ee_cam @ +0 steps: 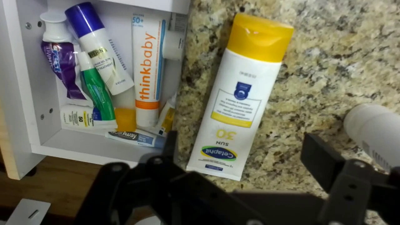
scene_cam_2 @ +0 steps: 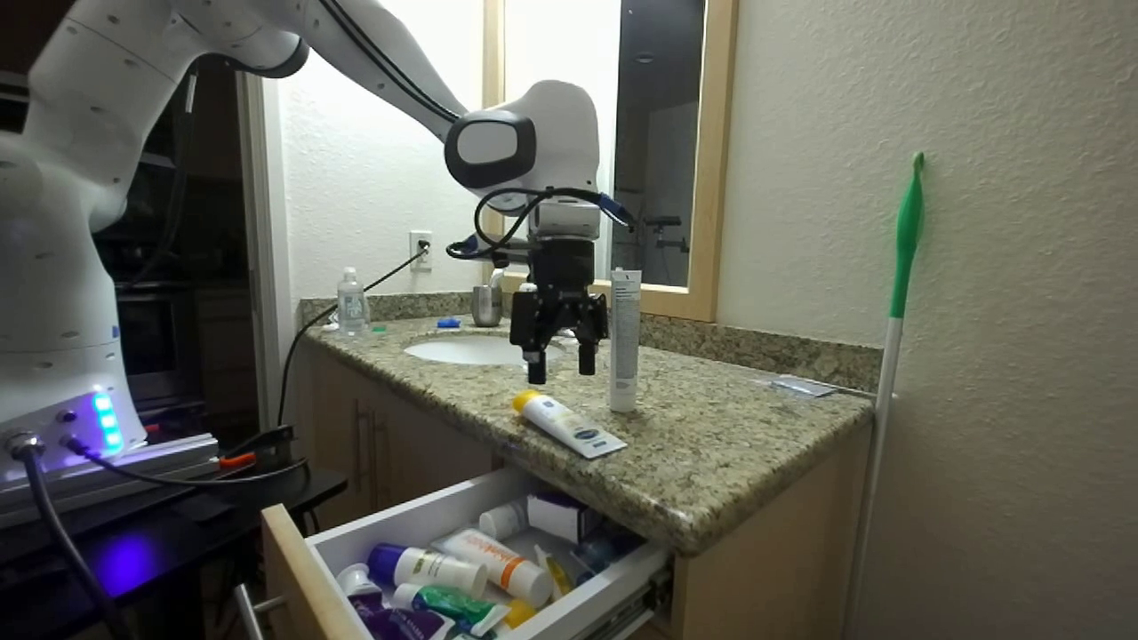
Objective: Put the tube lying on the countertop in the drawer
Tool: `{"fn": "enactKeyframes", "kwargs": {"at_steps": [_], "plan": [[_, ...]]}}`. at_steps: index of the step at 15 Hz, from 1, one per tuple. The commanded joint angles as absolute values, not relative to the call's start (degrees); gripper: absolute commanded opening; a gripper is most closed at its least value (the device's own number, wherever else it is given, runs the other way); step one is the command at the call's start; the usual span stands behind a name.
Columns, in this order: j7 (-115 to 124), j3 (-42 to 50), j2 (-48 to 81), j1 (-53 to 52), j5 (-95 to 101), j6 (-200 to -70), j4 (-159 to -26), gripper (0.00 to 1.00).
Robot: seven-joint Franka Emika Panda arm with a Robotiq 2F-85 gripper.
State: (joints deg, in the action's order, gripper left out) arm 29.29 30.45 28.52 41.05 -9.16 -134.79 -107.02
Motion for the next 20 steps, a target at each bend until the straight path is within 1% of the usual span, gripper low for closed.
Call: {"fn": "enactKeyframes", "kwargs": {"at_steps": [1, 5, 7, 8, 13, 16, 17, 19, 20], "plan": [[29.8, 30.3, 28.7, 40.8, -9.2, -134.7, -106.9, 1.0], [33.4, 30.9, 32.8, 39.8, -8.1, -136.4, -105.6, 1.0], [34.8, 31.0, 34.0, 39.2, -7.2, -135.0, -105.3, 1.0], [33.1, 30.4, 31.7, 40.0, -8.4, -135.2, -106.6, 1.0], [33.8, 30.1, 33.7, 39.5, -8.4, -135.0, -105.9, 1.0], [37.6, 31.4, 39.2, 38.0, -6.1, -137.8, -104.3, 1.0], [35.8, 30.6, 35.5, 38.7, -7.5, -135.7, -105.8, 1.0], [36.5, 31.2, 36.3, 38.0, -6.9, -136.2, -105.2, 1.0], [36.5, 31.3, 36.4, 37.8, -6.8, -136.2, -105.1, 0.75]]}}
